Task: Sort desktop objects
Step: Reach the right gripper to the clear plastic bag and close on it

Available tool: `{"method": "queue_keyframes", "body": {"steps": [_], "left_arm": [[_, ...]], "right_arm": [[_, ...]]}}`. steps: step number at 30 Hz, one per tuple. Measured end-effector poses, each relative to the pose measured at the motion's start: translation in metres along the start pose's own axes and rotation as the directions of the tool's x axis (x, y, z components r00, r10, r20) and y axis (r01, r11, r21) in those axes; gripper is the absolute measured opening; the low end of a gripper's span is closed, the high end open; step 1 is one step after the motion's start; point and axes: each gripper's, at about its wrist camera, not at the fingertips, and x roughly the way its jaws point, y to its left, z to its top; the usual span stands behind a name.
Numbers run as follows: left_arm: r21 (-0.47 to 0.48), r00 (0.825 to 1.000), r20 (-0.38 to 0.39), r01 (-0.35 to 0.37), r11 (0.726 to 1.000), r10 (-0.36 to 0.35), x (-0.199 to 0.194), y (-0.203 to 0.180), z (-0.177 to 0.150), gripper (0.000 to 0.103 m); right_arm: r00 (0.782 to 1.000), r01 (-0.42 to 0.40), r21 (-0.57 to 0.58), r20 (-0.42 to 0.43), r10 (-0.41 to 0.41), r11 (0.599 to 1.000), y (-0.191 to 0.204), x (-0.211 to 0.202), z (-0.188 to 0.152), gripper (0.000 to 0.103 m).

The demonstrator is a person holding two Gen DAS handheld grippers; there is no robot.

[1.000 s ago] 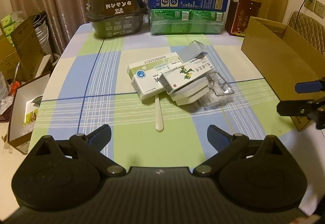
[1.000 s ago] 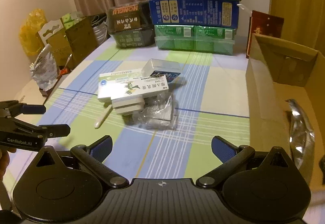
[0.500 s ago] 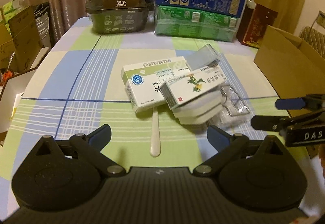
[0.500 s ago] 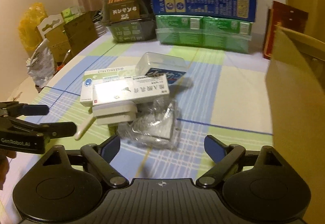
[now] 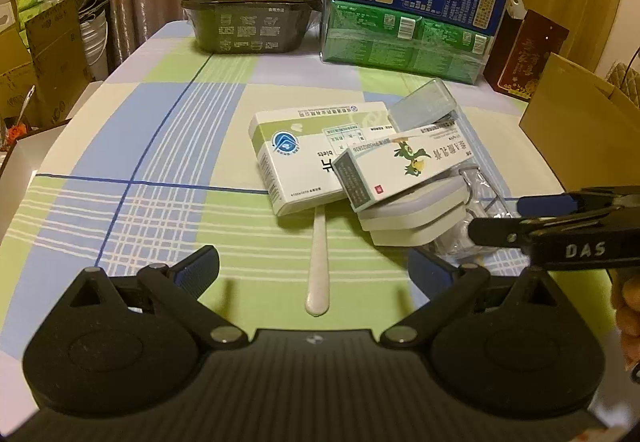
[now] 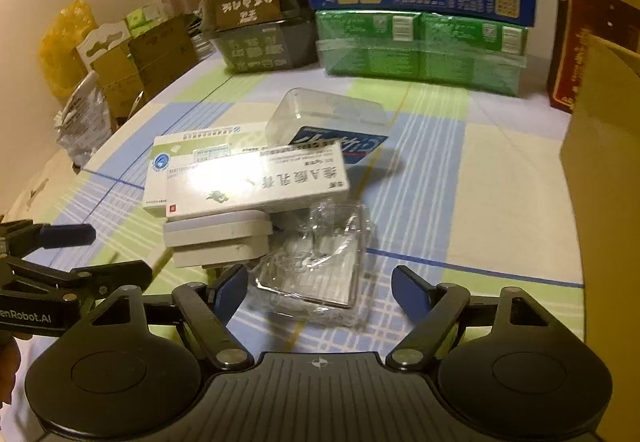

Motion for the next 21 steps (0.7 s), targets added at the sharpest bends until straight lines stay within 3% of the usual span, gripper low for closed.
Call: {"method": "queue_keyframes", "body": {"steps": [3, 5, 6, 13, 21], "left_arm": [[0.002, 1.0, 0.0, 0.006, 1.0, -0.006, 0.001, -0.001, 0.0, 0.099], [0.007, 1.0, 0.002, 0.012, 1.0, -0.012, 0.001, -0.003, 0.0, 0.099], [0.011, 1.0, 0.002, 0.016, 1.0, -0.016, 0.001, -0.004, 0.0, 0.099], [0.016, 0.999, 0.018, 0.038, 0.999, -0.038, 0.0, -0.009, 0.001, 0.099], [-0.032, 0.997, 0.053, 0.057, 0.998, -0.055, -0.009, -0.002, 0.003, 0.099]], "right_arm": [[1.0, -0.005, -0.005, -0.007, 0.005, 1.0, 0.001, 0.005, 0.0, 0.068], [1.0, -0.016, 0.003, -0.015, 0.016, 1.0, 0.0, 0.007, 0.0, 0.055], [1.0, -0.017, 0.006, -0.018, 0.017, 1.0, 0.0, 0.006, 0.0, 0.054], [0.999, 0.012, -0.026, -0.033, -0.013, 1.0, 0.0, 0.002, 0.0, 0.052], [0.992, -0.108, -0.114, -0.077, 0.099, 0.988, 0.02, -0.005, -0.01, 0.052]]}}
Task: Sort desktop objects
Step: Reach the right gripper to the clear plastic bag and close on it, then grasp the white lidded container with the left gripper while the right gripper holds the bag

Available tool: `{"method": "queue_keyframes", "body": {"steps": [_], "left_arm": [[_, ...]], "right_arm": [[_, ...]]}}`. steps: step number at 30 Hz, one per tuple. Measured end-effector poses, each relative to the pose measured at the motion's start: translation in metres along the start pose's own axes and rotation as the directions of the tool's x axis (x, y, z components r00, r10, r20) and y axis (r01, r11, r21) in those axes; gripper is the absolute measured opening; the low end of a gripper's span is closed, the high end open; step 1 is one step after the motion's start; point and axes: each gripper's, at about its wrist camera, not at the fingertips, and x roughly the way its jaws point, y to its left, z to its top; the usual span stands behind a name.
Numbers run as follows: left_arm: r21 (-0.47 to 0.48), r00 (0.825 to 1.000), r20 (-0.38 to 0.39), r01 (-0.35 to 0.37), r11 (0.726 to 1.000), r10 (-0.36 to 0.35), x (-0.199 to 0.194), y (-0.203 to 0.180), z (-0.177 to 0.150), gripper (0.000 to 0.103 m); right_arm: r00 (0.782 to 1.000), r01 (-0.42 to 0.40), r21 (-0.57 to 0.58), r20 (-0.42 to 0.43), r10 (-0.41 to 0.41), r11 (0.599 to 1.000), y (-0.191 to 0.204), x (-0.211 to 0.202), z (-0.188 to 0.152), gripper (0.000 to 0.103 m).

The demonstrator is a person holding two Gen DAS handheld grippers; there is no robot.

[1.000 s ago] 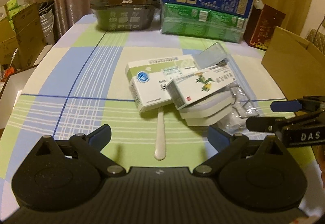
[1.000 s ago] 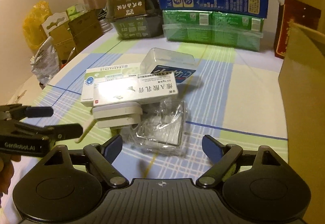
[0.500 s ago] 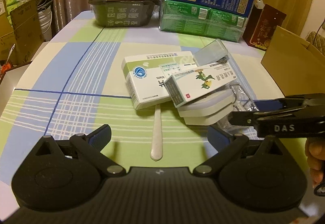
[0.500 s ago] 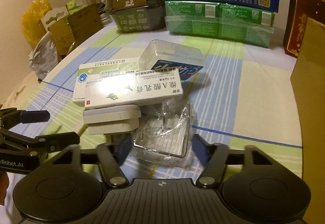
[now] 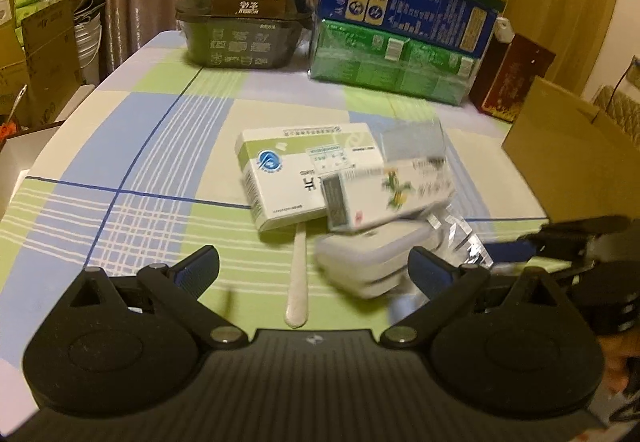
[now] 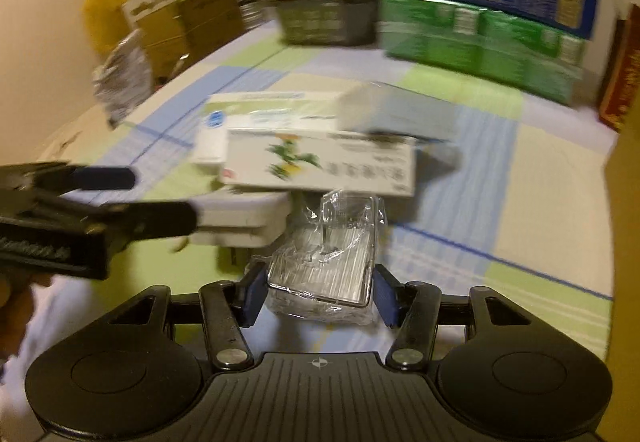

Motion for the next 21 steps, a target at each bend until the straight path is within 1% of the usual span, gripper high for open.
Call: {"method": "queue_keyframes", "body": {"steps": [1, 4, 7, 10, 14, 15, 16, 17, 19, 21], "left_arm": [[0.003, 1.0, 0.001, 0.005, 1.0, -0.005, 0.0, -0.002, 0.0, 0.099], [0.009, 1.0, 0.005, 0.024, 1.0, -0.024, 0.0, -0.01, 0.001, 0.099], [0.01, 0.999, -0.001, 0.044, 0.999, -0.044, 0.006, -0.02, 0.003, 0.099], [0.027, 0.999, -0.007, 0.039, 0.999, -0.038, 0.016, -0.031, 0.005, 0.098], [0.036, 1.0, -0.001, 0.005, 0.999, -0.005, 0.029, -0.043, 0.007, 0.096], [0.043, 1.0, 0.003, -0.01, 0.999, 0.009, 0.032, -0.046, 0.007, 0.094], [0.052, 1.0, 0.004, -0.029, 0.998, 0.029, 0.035, -0.048, 0.007, 0.088], [0.059, 0.999, 0.002, -0.043, 0.997, 0.042, 0.038, -0.049, 0.006, 0.085], [0.065, 0.998, -0.003, -0.065, 0.996, 0.065, 0.042, -0.05, 0.005, 0.072], [0.062, 0.997, -0.002, -0.073, 0.995, 0.073, 0.041, -0.048, 0.003, 0.072]], "right_arm": [[1.0, 0.012, 0.0, 0.001, -0.012, 1.0, 0.001, -0.002, -0.001, 0.052], [0.995, 0.097, -0.003, 0.006, -0.097, 0.995, -0.002, -0.008, -0.002, 0.052], [0.988, 0.156, 0.026, 0.001, -0.156, 0.987, -0.012, -0.013, -0.004, 0.052], [0.984, 0.176, 0.044, -0.003, -0.176, 0.983, -0.019, -0.015, -0.006, 0.052], [0.983, 0.183, 0.057, -0.001, -0.183, 0.981, -0.024, -0.017, -0.007, 0.052], [0.983, 0.184, 0.057, 0.0, -0.184, 0.981, -0.024, -0.017, -0.007, 0.052], [0.983, 0.185, 0.058, 0.002, -0.186, 0.981, -0.024, -0.017, -0.007, 0.052], [0.983, 0.186, 0.058, 0.002, -0.186, 0.981, -0.024, -0.017, -0.006, 0.052], [0.983, 0.185, 0.063, 0.006, -0.186, 0.981, -0.026, -0.017, -0.007, 0.052], [0.983, 0.184, 0.067, 0.007, -0.185, 0.981, -0.027, -0.017, -0.007, 0.052]]}}
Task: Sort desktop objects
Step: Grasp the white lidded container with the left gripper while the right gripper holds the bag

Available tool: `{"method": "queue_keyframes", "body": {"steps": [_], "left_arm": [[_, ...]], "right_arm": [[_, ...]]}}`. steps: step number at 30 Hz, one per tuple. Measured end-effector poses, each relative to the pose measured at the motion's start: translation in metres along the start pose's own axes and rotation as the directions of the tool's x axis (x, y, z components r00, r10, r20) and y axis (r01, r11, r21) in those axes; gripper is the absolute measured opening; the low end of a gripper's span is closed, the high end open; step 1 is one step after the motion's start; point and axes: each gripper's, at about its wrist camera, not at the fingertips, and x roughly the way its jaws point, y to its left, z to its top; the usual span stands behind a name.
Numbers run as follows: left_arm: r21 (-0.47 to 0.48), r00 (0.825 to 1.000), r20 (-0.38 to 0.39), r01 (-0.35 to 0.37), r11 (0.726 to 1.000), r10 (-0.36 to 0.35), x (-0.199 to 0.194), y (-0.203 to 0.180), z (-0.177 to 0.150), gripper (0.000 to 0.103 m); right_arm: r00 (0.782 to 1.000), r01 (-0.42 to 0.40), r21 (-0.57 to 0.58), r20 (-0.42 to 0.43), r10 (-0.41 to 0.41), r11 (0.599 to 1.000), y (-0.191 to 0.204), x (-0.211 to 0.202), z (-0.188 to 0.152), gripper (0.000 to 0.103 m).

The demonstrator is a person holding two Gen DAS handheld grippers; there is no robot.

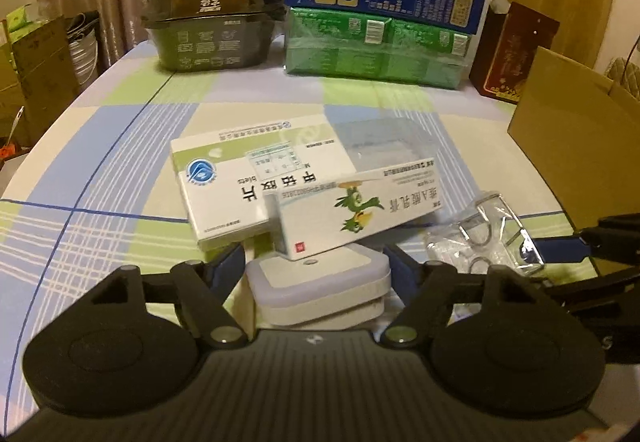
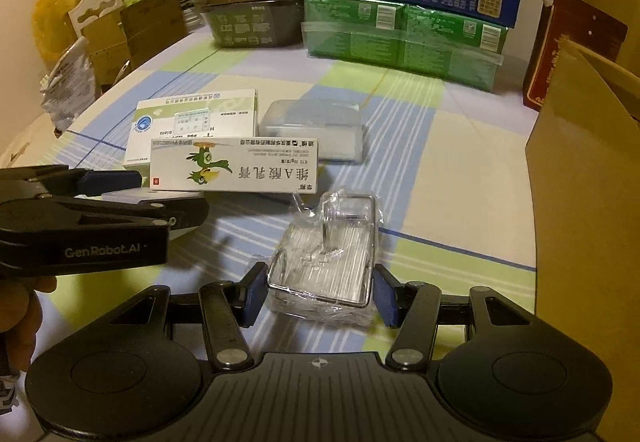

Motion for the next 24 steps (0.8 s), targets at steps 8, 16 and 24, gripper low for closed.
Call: {"method": "queue_keyframes", "body": {"steps": [8, 16, 24], "left_arm": [[0.038, 0.998, -0.046, 0.036, 0.999, -0.034, -0.022, 0.0, -0.01, 0.071], [0.086, 0.995, -0.074, 0.079, 0.993, -0.073, -0.061, -0.001, -0.038, 0.067], [0.053, 0.998, -0.022, 0.055, 0.997, -0.054, -0.063, -0.002, -0.039, 0.077]], "right_arm": [[1.0, 0.009, 0.035, -0.025, -0.009, 0.999, 0.001, -0.017, -0.01, 0.052], [0.998, 0.028, -0.001, -0.049, -0.028, 1.0, 0.011, -0.033, -0.025, 0.052], [0.998, 0.029, 0.004, -0.047, -0.029, 1.0, 0.008, -0.029, -0.028, 0.054]]}}
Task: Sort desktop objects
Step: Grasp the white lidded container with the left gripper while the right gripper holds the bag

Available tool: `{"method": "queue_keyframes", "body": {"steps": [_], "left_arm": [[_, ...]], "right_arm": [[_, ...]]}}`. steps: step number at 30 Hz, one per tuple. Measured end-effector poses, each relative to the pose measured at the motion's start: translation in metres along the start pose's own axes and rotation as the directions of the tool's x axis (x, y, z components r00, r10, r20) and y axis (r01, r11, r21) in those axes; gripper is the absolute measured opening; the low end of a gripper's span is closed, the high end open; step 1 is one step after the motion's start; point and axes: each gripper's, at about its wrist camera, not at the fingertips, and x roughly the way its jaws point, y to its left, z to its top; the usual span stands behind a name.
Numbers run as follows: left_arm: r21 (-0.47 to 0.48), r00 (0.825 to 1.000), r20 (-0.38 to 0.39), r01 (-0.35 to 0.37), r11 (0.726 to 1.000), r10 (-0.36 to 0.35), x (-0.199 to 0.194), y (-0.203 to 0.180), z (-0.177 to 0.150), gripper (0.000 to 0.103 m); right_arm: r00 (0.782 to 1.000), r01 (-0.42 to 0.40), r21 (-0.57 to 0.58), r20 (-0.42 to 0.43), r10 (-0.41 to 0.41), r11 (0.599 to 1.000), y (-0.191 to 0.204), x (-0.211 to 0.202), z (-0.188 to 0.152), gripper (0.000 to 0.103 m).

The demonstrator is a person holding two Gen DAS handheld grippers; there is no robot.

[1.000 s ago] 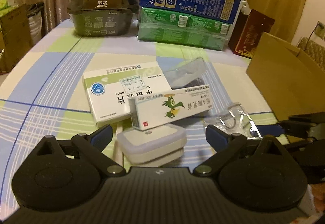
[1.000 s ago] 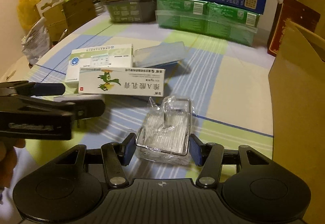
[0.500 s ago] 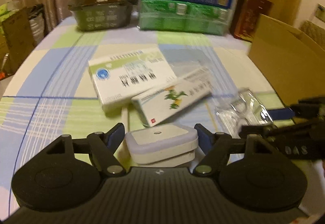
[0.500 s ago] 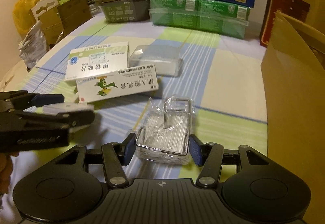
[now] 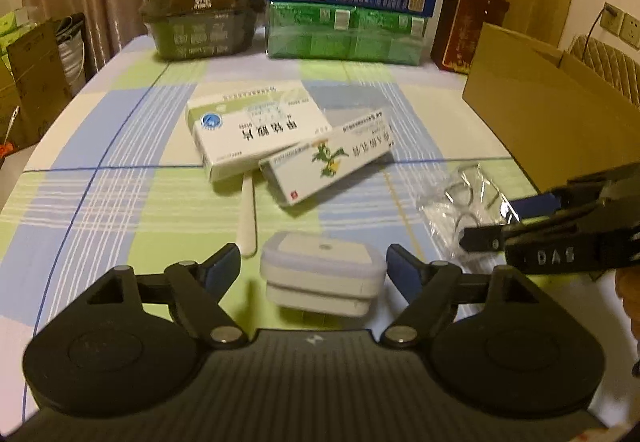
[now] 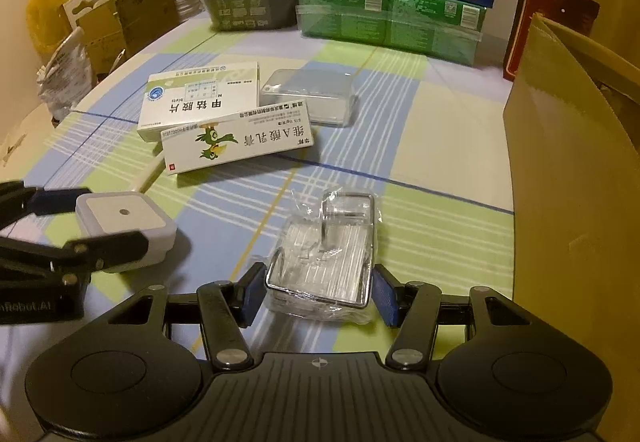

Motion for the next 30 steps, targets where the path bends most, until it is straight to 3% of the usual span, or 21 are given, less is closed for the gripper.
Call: {"method": "queue_keyframes", "body": {"steps": [5, 12, 15, 16, 17, 30], "left_arm": [[0.027, 1.0, -0.016, 0.007, 1.0, -0.007, 0.007, -0.004, 0.002, 0.077], [0.031, 0.999, -0.033, 0.019, 0.999, -0.018, 0.014, -0.004, 0.002, 0.073], [0.04, 0.999, -0.039, 0.016, 0.999, -0.014, 0.015, -0.004, 0.002, 0.071], [0.039, 0.999, -0.042, 0.016, 0.999, -0.015, 0.016, -0.004, 0.002, 0.067], [0.039, 0.999, -0.045, 0.017, 0.999, -0.015, 0.017, -0.004, 0.002, 0.066], [0.024, 0.999, -0.032, 0.029, 0.999, -0.028, 0.013, -0.004, 0.004, 0.061]], "right_arm": [[1.0, 0.003, -0.008, 0.002, -0.003, 1.0, -0.002, 0.003, 0.0, 0.074], [1.0, -0.014, 0.026, -0.005, 0.014, 1.0, -0.006, 0.007, 0.002, 0.074], [1.0, -0.016, 0.051, -0.008, 0.016, 0.999, -0.006, 0.007, 0.003, 0.07], [1.0, -0.024, 0.058, -0.01, 0.025, 0.998, -0.006, 0.007, 0.003, 0.057], [1.0, -0.018, 0.061, -0.01, 0.018, 0.998, -0.006, 0.007, 0.004, 0.054], [0.999, 0.011, 0.056, 0.04, -0.013, 0.998, -0.005, -0.005, 0.007, 0.053]]}}
